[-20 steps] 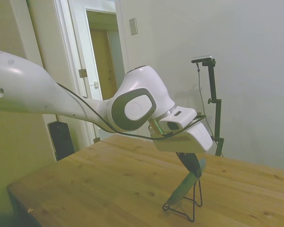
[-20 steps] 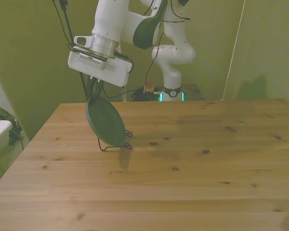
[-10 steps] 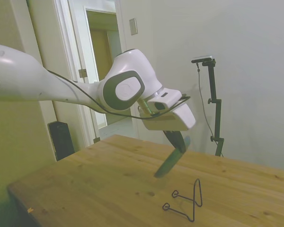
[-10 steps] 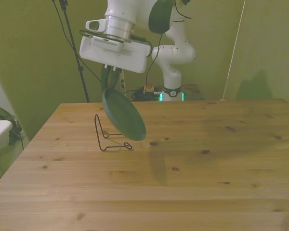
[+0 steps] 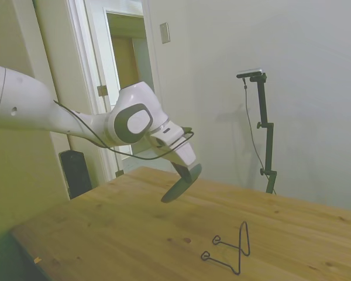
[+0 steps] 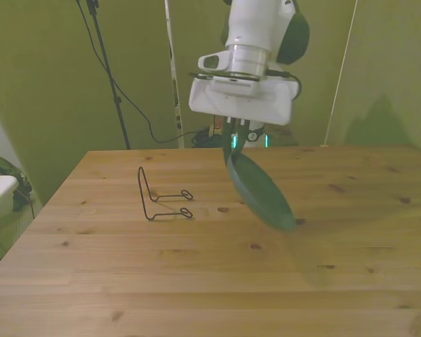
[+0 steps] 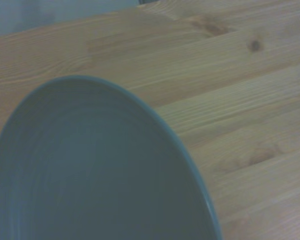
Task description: Unload the plate
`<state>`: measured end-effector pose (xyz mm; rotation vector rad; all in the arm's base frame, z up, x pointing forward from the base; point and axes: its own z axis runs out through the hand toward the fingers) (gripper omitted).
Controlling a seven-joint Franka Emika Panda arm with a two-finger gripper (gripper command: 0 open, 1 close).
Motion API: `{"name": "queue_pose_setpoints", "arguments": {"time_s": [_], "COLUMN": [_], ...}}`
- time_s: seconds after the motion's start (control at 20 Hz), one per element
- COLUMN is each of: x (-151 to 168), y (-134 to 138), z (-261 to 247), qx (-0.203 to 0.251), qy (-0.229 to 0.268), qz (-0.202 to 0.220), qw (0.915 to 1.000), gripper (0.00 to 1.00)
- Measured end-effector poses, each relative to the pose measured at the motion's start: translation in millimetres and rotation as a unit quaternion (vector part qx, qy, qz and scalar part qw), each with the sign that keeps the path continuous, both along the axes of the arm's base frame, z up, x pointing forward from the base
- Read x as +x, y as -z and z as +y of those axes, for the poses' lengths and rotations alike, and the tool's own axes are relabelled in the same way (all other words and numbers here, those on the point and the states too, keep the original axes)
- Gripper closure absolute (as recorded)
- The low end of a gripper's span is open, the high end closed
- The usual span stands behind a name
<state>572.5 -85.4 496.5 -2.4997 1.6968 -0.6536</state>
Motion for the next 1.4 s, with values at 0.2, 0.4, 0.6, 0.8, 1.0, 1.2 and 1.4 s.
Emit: {"name": "queue_pose_setpoints", "arguments": {"time_s": [0.2,0.4,0.6,0.8,1.0,1.2,1.4], "x": [7.1,12.4,6.9,1.5,-0.3,0.1,-1.2], "y": [39.4,69.0,91.6,112.0,117.2,116.2,114.3], "z": [10.8,-2.9,-15.2,-23.7,-30.1,-32.8,-34.0], "qx": [0.017,0.023,0.016,0.01,0.008,0.006,0.005], "qy": [0.037,0.067,0.081,0.086,0.09,0.09,0.089], "qz": [0.006,0.013,0.027,0.04,0.041,0.036,0.032], "qw": [0.9991,0.9974,0.9962,0.9954,0.995,0.9953,0.9955], "gripper": [1.0,1.0,1.0,1.0,1.0,0.0,0.0]}}
